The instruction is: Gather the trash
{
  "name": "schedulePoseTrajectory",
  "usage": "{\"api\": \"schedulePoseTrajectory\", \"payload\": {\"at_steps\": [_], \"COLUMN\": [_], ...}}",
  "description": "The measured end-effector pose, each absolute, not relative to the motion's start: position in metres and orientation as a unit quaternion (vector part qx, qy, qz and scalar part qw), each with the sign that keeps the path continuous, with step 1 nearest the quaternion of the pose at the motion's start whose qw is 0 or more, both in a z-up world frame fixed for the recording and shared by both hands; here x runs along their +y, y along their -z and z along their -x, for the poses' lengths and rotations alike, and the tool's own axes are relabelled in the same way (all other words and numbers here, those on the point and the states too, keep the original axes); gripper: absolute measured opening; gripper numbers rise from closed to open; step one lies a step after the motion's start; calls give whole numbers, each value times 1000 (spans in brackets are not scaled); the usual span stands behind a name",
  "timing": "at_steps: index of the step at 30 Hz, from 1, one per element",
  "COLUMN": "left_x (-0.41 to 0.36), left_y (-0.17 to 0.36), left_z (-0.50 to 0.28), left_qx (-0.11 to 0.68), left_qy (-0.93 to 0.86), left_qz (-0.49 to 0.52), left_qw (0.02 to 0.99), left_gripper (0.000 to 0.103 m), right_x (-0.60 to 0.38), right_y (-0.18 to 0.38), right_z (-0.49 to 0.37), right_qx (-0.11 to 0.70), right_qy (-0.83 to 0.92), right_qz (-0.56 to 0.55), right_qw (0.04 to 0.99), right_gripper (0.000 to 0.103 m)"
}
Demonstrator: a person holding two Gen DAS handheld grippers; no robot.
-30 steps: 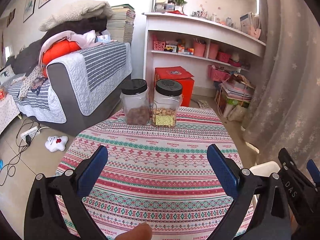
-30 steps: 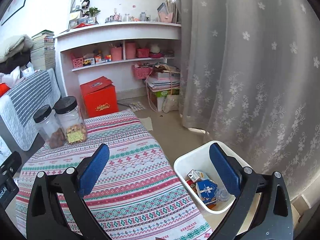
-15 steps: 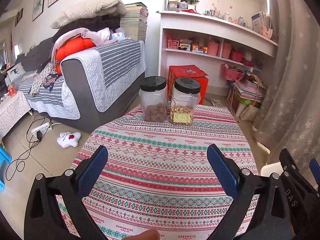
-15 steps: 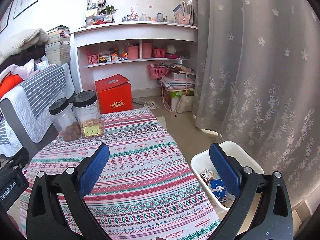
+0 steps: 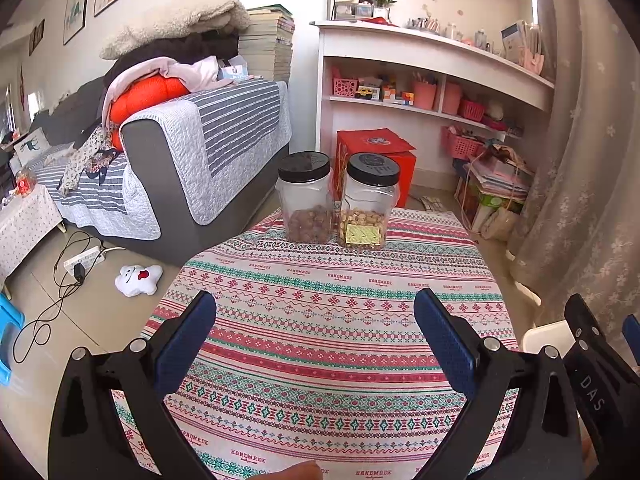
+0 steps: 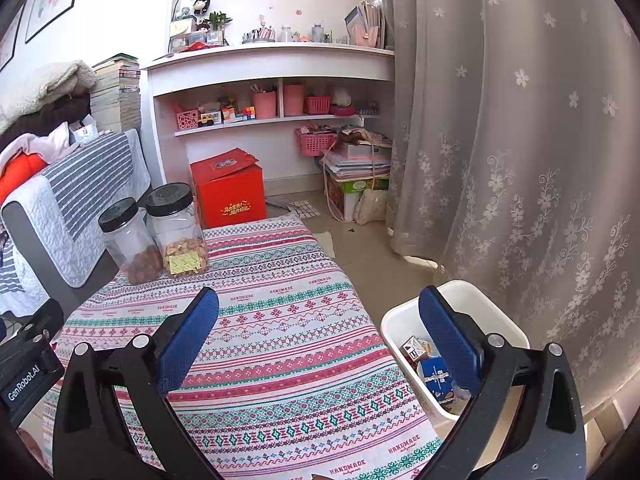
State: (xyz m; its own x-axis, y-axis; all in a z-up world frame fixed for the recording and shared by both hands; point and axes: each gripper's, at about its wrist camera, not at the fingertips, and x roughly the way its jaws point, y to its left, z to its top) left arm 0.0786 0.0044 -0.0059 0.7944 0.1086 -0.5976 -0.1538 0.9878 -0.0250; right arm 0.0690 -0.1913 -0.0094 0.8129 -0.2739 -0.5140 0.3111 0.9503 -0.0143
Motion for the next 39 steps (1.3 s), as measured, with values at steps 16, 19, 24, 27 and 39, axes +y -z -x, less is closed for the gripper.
{"api": "schedulePoseTrajectory", "payload": {"at_steps": [16,19,24,27,39], "left_x": [-2,-2,-3,-2,0], "left_y": [7,7,6,6,7], "left_z": [-78,-79,-79,-79,-80], "left_qx": [316,317,314,315,316], "left_qy": [-69,-68,-68,-68,-69], "left_qz": [29,28,28,29,28], "left_qw": [946,946,946,946,946], "left_gripper": [96,96,96,96,96], "right_x": [-193,-193,-193,-193,-193], "right_y": [10,11,10,10,11], "right_z": [-69,-69,-69,-69,-68], "right_qx": [265,264,265,264,263], "right_qy": [154,155,155,154,154], "right_qz": [-36,-36,-36,-38,-37], "right_qw": [951,951,951,952,952], "right_gripper": [96,96,96,96,96]}}
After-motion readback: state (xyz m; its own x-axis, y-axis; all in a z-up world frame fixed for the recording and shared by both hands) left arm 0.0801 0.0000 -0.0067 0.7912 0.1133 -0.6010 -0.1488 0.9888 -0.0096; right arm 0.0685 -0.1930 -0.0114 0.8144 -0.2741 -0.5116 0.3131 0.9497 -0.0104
